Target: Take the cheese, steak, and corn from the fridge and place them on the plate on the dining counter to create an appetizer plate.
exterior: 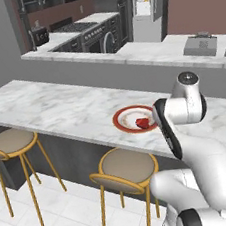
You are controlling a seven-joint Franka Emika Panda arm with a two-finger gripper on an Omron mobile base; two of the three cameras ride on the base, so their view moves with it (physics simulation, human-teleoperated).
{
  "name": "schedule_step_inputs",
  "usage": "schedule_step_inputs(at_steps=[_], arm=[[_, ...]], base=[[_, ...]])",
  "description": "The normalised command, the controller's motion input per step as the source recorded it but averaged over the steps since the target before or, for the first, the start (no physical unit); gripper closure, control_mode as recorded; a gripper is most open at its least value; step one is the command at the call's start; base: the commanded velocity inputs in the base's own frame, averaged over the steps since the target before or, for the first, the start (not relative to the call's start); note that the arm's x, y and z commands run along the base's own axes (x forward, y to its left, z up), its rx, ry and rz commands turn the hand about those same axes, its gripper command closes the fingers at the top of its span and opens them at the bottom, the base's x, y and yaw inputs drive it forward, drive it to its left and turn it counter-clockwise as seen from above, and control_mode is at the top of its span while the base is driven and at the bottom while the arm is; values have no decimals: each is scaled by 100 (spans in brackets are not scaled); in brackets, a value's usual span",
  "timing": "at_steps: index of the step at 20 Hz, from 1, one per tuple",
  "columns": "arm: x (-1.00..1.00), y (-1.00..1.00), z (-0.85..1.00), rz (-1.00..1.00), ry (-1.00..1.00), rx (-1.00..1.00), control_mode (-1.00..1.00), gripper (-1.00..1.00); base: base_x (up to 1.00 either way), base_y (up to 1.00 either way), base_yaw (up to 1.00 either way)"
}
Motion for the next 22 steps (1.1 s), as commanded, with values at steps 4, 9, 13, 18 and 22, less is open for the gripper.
schedule_step_inputs(at_steps=[4,9,13,18,22], arm=[[-100,11,1,0,7,-9,-100,-100],[-100,9,0,4,-14,-6,-100,-100],[-75,-12,0,2,-10,-1,100,-100],[0,0,0,0,0,0,100,-100],[0,0,0,0,0,0,100,-100]], base=[[0,0,0],[0,0,0],[-25,-15,0],[-100,-94,0],[-100,-100,0]])
